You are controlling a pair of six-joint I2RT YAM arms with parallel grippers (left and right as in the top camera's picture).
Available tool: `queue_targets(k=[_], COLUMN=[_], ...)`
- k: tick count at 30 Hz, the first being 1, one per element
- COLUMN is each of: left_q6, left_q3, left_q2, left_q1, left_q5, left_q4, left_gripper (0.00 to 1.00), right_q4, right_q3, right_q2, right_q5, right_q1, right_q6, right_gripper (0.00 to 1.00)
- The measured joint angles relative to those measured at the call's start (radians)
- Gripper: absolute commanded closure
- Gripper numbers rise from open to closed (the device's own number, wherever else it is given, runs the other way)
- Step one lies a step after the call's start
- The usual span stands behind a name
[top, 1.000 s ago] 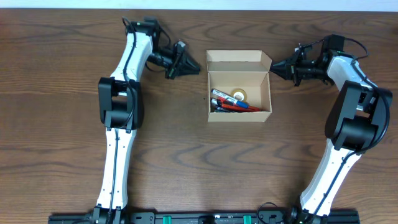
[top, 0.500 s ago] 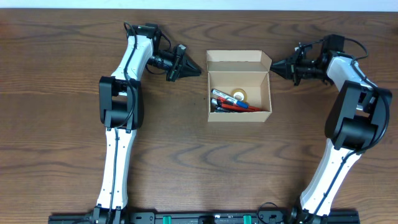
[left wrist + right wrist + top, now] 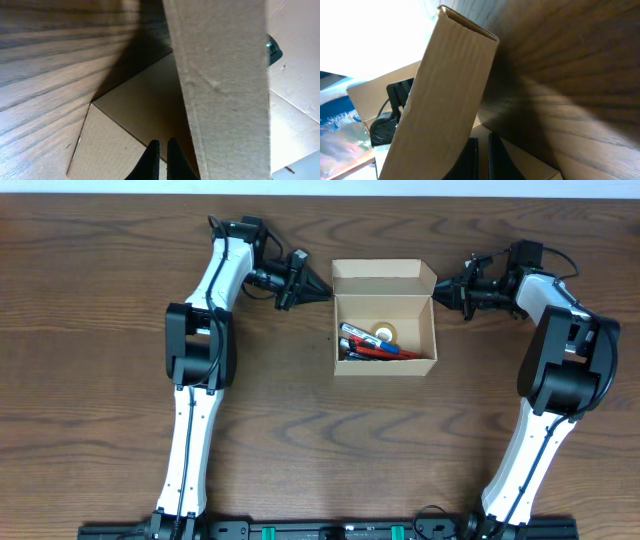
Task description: Pack container
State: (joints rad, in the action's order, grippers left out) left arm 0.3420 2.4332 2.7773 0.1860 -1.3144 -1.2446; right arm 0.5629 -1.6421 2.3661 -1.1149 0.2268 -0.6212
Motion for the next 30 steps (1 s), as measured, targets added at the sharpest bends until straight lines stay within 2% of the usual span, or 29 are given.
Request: queue_targets(k=[10, 21, 30], left_q6=[0.002, -0.040, -0.057], left_q3=[0.000, 0.008, 0.188], left_q2=[0.000, 0.000, -0.010], left_q1=[0.001, 0.008, 0.009], left_q5=[-0.044, -0.149, -0.141], left_q4=[0.031, 0.126, 0.111], left_gripper=[0.94, 0.94, 0.94], right_q4=[-0.071, -0.254, -0.366], right_q3=[0.000, 0.001, 0.001], right_q2=[0.000, 0.000, -0.006], right_q5=[-0.068, -0.211, -0.337], right_q1=[0.000, 0.000, -0.002], right_q6=[-0.005, -0.041, -0.108], right_gripper=[0.98, 0.99, 0.98])
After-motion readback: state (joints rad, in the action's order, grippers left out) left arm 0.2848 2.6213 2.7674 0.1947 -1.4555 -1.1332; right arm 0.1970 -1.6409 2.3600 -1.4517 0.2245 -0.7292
